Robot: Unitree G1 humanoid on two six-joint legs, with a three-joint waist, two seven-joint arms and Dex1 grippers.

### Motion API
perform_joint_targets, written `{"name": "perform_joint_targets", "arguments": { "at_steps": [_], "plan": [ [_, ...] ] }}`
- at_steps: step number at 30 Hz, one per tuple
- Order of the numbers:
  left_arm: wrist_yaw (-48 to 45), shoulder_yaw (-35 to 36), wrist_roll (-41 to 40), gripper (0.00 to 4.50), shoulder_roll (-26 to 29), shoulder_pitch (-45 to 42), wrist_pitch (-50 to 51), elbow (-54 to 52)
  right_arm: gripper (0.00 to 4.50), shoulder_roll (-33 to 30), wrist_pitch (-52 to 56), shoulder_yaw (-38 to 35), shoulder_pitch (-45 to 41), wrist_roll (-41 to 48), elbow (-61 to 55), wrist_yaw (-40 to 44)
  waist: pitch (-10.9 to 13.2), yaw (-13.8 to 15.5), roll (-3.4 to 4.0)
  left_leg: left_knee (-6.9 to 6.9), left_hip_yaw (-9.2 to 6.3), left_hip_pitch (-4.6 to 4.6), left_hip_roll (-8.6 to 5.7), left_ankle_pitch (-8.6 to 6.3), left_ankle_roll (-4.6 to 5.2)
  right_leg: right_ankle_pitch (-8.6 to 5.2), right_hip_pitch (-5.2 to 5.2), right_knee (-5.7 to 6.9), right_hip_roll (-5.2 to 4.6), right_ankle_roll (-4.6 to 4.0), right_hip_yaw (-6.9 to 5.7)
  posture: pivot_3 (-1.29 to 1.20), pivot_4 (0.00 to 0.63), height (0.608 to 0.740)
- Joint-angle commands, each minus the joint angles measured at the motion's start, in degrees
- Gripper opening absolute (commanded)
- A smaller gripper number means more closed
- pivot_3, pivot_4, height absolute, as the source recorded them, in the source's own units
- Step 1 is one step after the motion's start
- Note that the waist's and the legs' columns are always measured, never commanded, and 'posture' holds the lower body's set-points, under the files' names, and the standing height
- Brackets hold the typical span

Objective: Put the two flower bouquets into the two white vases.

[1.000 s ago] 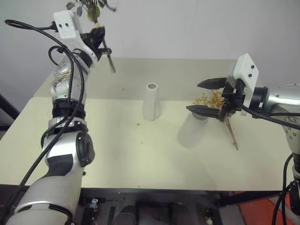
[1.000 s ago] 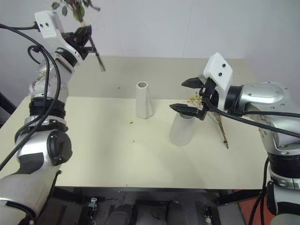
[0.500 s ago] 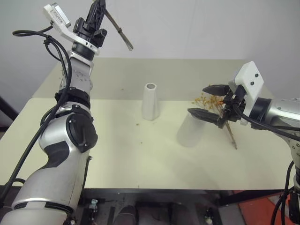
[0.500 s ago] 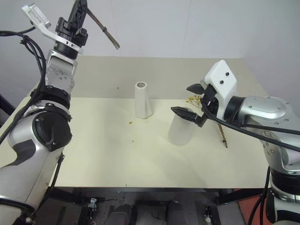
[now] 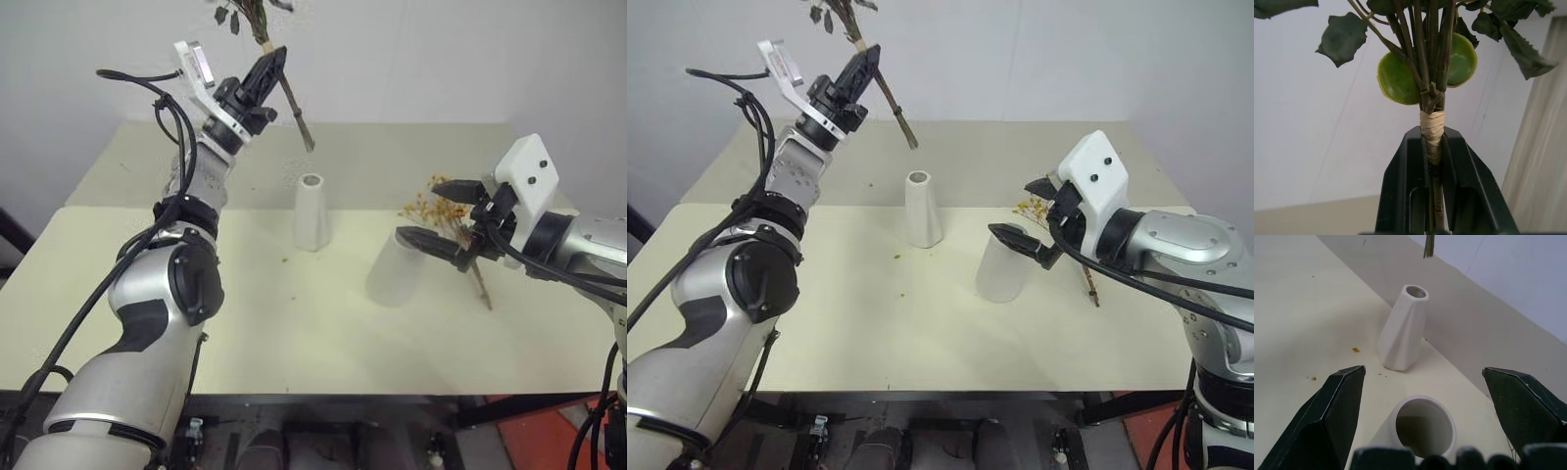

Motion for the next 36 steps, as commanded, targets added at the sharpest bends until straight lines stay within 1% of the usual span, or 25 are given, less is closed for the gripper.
{"name": "perform_joint_targets", "arguments": {
  "at_steps": [1, 26, 36],
  "plan": [
    [-0.45, -0.78, 1.53, 0.12, -0.51, -0.21, -1.49, -0.65, 4.50, -0.59, 0.55, -2.41, -0.39, 1.01, -2.12, -1.17, 0.00, 0.10, 0.00, 0.01, 0.00, 0.00, 0.00, 0.00, 0.00, 0.00, 0.00, -0.01, 0.00, 0.00, 0.00, 0.00, 0.150, 0.740],
    [2.41, -2.34, 7.29, 0.12, -2.15, 1.19, -2.96, 0.05, 4.50, -0.59, 3.32, -4.69, 1.57, 4.84, -4.88, -6.29, 0.00, 0.14, 0.00, 0.01, 0.00, -0.01, 0.00, 0.00, 0.00, 0.01, 0.01, -0.02, 0.00, 0.00, 0.01, 0.00, 0.150, 0.740],
    [2.61, -2.58, 8.22, 0.12, -2.64, 1.66, -4.47, 0.05, 4.50, -0.67, 3.37, -5.45, 3.00, 5.28, -5.59, -7.49, 0.00, 0.13, 0.00, 0.01, 0.01, 0.00, 0.00, 0.00, 0.00, 0.01, 0.01, -0.01, 0.00, 0.01, 0.01, 0.00, 0.150, 0.740]
  ]
}}
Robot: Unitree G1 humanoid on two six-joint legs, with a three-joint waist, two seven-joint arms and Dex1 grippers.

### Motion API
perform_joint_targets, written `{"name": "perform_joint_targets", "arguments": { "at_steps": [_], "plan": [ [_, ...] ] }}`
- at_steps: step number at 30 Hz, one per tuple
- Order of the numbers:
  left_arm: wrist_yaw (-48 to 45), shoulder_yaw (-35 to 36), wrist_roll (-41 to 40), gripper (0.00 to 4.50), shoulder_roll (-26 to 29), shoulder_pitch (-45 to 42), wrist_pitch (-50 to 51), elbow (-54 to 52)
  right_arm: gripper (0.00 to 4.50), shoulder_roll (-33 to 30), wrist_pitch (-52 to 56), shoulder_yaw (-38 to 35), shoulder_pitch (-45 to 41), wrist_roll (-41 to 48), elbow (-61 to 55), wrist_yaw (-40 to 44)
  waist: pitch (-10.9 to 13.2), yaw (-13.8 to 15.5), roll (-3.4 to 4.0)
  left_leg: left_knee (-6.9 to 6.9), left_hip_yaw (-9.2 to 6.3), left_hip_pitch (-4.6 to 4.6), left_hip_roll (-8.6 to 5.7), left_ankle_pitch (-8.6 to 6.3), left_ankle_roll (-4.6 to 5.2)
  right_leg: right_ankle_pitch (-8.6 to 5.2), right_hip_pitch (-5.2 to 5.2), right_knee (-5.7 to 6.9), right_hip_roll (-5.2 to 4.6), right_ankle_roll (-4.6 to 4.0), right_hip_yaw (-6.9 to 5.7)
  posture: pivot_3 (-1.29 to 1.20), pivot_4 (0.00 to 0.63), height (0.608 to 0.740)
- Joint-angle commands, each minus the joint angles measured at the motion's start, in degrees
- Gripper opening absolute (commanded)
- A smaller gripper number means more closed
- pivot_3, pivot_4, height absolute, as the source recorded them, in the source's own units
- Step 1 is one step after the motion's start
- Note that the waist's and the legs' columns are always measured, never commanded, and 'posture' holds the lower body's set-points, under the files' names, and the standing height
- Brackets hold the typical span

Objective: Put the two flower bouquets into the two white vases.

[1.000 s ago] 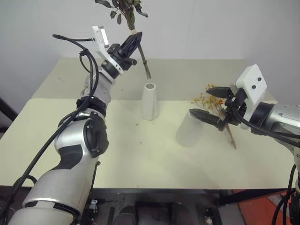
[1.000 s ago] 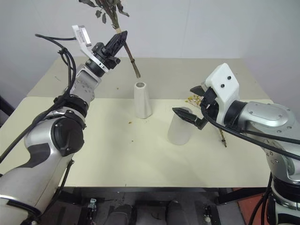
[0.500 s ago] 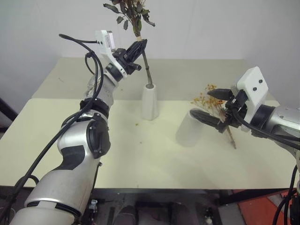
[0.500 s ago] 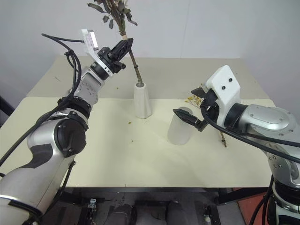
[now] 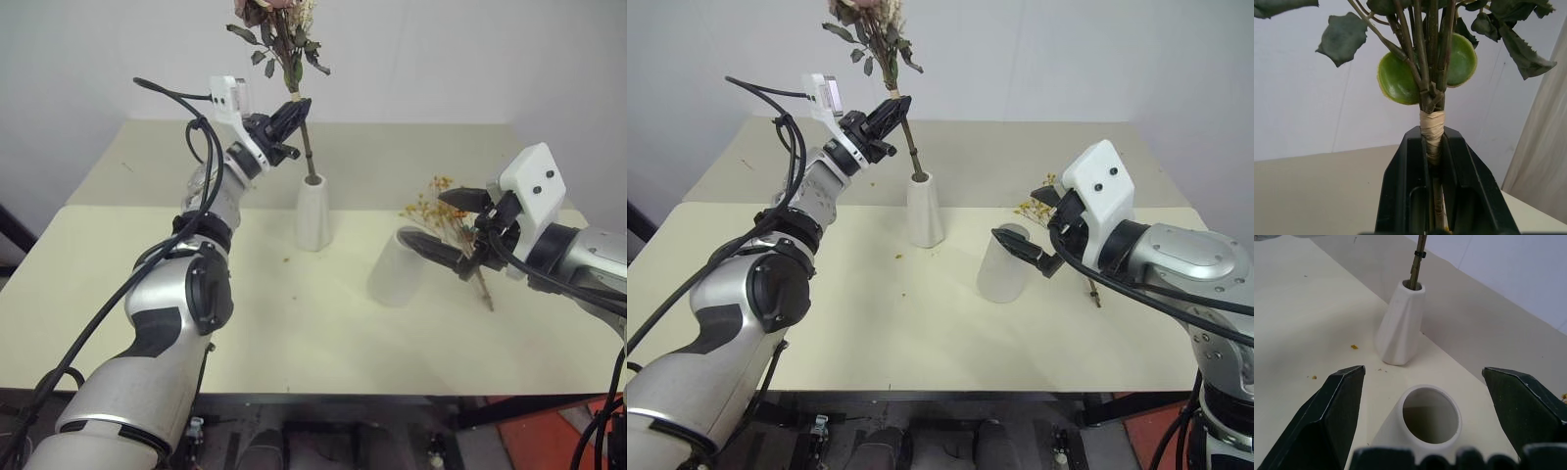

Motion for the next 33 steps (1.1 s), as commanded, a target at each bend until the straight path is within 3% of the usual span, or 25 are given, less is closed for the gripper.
{"name": "perform_joint_targets", "arguments": {
  "at_steps": [1, 33],
  "plan": [
    [-0.36, 0.09, 0.17, 0.12, -0.25, -0.41, -1.96, -1.04, 4.50, -0.66, -0.19, -2.21, -0.41, 0.24, -1.39, -1.08, 0.00, 0.01, 0.00, 0.00, 0.00, 0.00, 0.00, 0.00, 0.00, 0.00, 0.00, 0.00, 0.00, 0.00, 0.00, 0.00, 0.150, 0.740],
    [1.19, -3.76, 5.99, 0.12, -2.57, 3.48, -6.81, -0.88, 4.50, -0.71, -0.37, -3.86, 3.05, 0.25, -2.08, -3.50, -0.01, 0.05, -0.01, 0.00, 0.00, 0.01, 0.00, 0.00, 0.00, 0.01, 0.01, 0.00, 0.00, 0.00, 0.02, 0.00, 0.150, 0.740]
  ]
}}
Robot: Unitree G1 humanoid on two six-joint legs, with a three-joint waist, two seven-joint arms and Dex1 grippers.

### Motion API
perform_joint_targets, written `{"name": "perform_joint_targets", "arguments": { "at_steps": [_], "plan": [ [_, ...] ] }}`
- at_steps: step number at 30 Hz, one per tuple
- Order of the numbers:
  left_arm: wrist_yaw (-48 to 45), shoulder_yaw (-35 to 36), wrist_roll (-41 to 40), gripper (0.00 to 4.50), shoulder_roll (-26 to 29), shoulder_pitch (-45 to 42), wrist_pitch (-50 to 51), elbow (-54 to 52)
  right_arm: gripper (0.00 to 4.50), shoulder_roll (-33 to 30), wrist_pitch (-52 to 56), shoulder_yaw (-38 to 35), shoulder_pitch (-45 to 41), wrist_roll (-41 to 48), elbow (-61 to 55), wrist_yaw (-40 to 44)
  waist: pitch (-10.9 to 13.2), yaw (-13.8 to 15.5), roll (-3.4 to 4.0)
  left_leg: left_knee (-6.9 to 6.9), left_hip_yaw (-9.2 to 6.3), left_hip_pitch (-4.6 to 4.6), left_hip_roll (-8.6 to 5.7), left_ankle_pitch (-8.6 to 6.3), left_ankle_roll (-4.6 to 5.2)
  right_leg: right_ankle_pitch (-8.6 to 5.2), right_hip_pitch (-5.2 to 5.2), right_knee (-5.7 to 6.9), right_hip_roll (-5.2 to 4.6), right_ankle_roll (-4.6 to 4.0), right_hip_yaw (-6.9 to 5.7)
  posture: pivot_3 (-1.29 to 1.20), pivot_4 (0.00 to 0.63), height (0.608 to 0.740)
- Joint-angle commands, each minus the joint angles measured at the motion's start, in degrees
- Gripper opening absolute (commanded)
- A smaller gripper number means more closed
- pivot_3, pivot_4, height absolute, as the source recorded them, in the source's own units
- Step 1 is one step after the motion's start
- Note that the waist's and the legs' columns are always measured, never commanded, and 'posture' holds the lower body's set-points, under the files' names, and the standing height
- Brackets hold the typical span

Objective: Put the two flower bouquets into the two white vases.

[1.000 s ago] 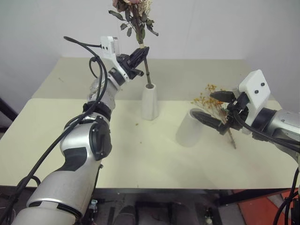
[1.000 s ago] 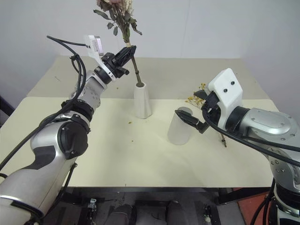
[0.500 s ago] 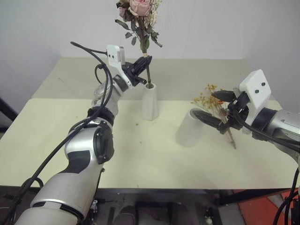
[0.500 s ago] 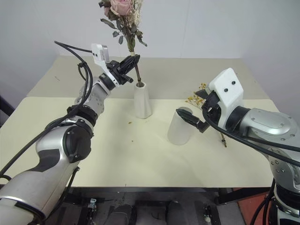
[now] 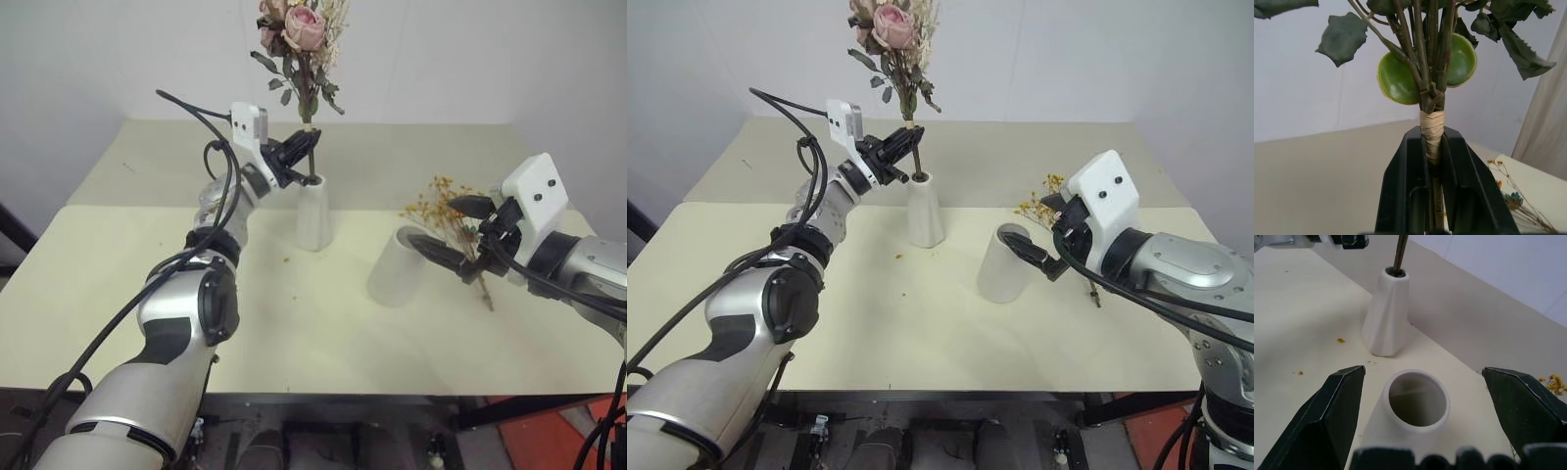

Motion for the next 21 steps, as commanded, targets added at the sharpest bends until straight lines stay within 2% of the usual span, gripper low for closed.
{"name": "perform_joint_targets", "arguments": {
  "at_steps": [1, 14, 16, 21],
  "plan": [
    [-0.06, -0.36, 0.32, 0.12, -0.40, -0.39, -1.98, -0.92, 4.50, -0.70, -0.40, -2.65, 0.37, 0.16, -1.77, -0.60, 0.00, 0.01, 0.00, 0.00, 0.00, 0.00, 0.00, 0.00, 0.00, 0.00, 0.00, 0.00, 0.00, 0.00, 0.00, 0.00, 0.150, 0.740],
    [1.04, -0.88, 1.45, 0.12, -1.05, 0.55, -3.37, -0.92, 4.50, -1.36, -0.03, -3.17, -0.52, 1.66, -1.75, -0.48, 0.00, 0.01, 0.00, 0.01, 0.00, 0.01, 0.00, 0.00, 0.00, 0.00, 0.00, 0.00, 0.00, 0.01, 0.00, 0.00, 0.150, 0.740],
    [1.20, -0.92, 1.55, 0.84, -0.97, 0.67, -3.74, -0.96, 4.50, -1.42, -0.05, -3.03, -0.70, 1.80, -1.63, -0.53, 0.00, 0.01, 0.00, 0.01, 0.00, 0.01, 0.00, 0.00, 0.00, 0.00, 0.01, 0.00, 0.00, 0.01, 0.01, 0.00, 0.150, 0.740],
    [-1.16, 0.10, 0.11, 2.32, -0.90, 0.41, -3.32, -1.08, 4.50, -1.34, -0.43, -2.19, -1.16, 1.55, -0.95, -0.32, 0.00, 0.02, 0.00, 0.01, 0.00, 0.00, 0.00, 0.00, 0.00, 0.00, 0.01, 0.00, 0.00, 0.00, 0.01, 0.00, 0.150, 0.740]
  ]
}}
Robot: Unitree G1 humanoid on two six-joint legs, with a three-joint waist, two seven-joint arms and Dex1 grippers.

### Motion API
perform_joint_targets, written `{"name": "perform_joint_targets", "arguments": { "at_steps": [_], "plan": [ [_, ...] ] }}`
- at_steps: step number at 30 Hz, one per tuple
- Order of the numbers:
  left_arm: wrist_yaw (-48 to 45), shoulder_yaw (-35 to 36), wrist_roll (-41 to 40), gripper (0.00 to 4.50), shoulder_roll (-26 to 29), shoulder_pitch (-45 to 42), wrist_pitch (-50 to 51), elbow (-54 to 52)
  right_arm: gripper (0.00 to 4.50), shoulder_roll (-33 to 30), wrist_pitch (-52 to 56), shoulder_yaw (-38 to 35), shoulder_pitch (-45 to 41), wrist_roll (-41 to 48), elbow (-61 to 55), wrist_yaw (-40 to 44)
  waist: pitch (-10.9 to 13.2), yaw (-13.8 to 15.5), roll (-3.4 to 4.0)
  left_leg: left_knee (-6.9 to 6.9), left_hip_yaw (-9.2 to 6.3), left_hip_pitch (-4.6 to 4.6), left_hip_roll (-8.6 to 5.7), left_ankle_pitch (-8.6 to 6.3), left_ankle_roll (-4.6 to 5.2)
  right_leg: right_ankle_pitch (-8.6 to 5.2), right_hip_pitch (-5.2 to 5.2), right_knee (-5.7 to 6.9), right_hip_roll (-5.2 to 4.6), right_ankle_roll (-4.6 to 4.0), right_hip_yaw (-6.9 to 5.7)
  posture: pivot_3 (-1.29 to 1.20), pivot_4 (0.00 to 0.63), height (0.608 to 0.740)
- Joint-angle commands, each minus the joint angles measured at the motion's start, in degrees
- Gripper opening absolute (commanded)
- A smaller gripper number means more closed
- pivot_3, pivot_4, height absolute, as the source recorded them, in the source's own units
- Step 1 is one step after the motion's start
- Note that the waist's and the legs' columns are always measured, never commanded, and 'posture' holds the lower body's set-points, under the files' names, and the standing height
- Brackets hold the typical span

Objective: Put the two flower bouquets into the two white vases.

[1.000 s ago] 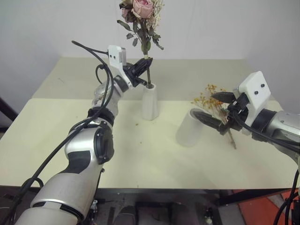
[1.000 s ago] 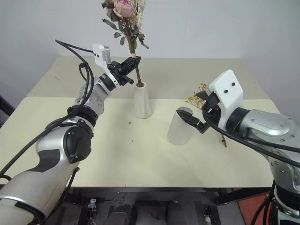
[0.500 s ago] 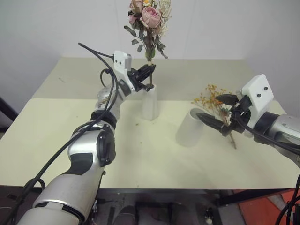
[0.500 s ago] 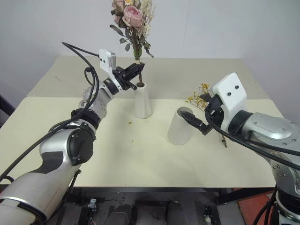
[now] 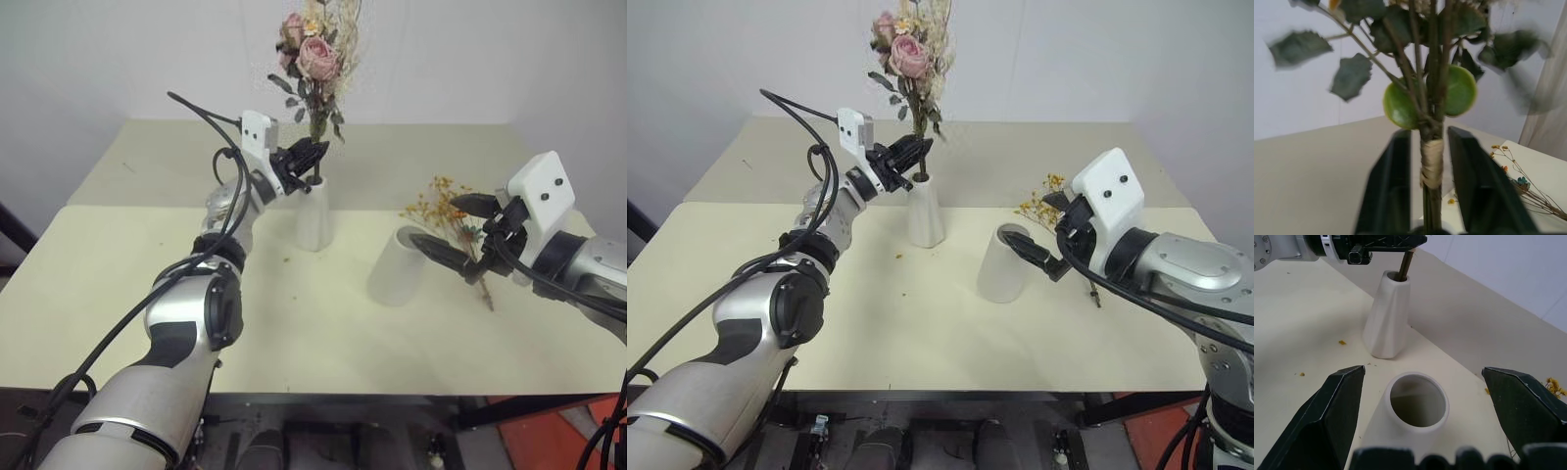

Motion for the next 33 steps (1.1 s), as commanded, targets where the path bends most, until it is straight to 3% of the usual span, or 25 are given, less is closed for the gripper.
{"name": "perform_joint_targets", "arguments": {
  "at_steps": [1, 7, 17, 25, 29, 33],
  "plan": [
    [-2.43, 0.78, -1.33, 2.58, 0.23, -0.61, -0.91, -1.09, 4.50, -0.56, -0.58, -1.10, -1.37, 0.25, -0.18, -0.19, 0.00, -0.01, 0.00, 0.00, 0.00, 0.00, 0.00, 0.00, 0.00, 0.00, 0.00, 0.00, 0.00, 0.00, 0.00, 0.00, 0.150, 0.740],
    [-5.46, 2.11, -2.72, 4.44, 1.06, -0.45, -0.24, -1.32, 4.50, -0.20, -1.17, -0.24, -1.69, -0.37, 0.61, -0.23, 0.00, -0.04, 0.00, 0.00, 0.00, 0.01, 0.00, 0.00, 0.00, 0.00, 0.00, 0.01, 0.01, 0.00, 0.00, 0.00, 0.150, 0.740],
    [-9.61, 3.27, -4.69, 4.48, 3.09, 1.26, -0.07, -1.94, 4.50, 0.21, -2.23, 0.62, -0.45, -1.60, 1.00, -0.24, 0.00, -0.05, 0.00, 0.00, 0.00, 0.04, 0.01, 0.00, 0.00, 0.00, 0.02, 0.03, 0.01, 0.00, 0.01, 0.00, 0.150, 0.740],
    [-17.30, 3.23, -6.66, 4.48, 7.91, 2.69, 0.90, -4.41, 4.50, -0.12, -2.39, -0.44, 0.56, -1.66, 0.88, -0.06, 0.00, -0.11, 0.00, 0.01, 0.00, 0.03, 0.02, 0.00, 0.01, 0.00, 0.02, 0.03, 0.02, -0.01, 0.00, 0.00, 0.150, 0.740],
    [-21.33, 3.50, -8.64, 4.48, 11.53, 4.40, 1.30, -8.22, 4.50, -1.24, -2.90, -0.74, 0.60, -1.99, 1.99, 1.11, 0.00, -0.23, 0.00, 0.01, 0.01, 0.06, 0.05, 0.00, 0.01, 0.01, 0.02, 0.05, 0.03, -0.02, 0.02, 0.00, 0.150, 0.740],
    [-23.43, -0.84, -7.50, 4.48, 15.20, 8.56, 5.21, -17.61, 4.50, -3.68, -3.11, -2.67, 1.27, -2.43, 4.09, 3.02, 0.00, -0.11, 0.00, 0.01, 0.00, 0.06, 0.07, 0.00, 0.01, 0.01, 0.01, 0.04, 0.05, -0.03, 0.02, 0.00, 0.150, 0.740]
  ]
}}
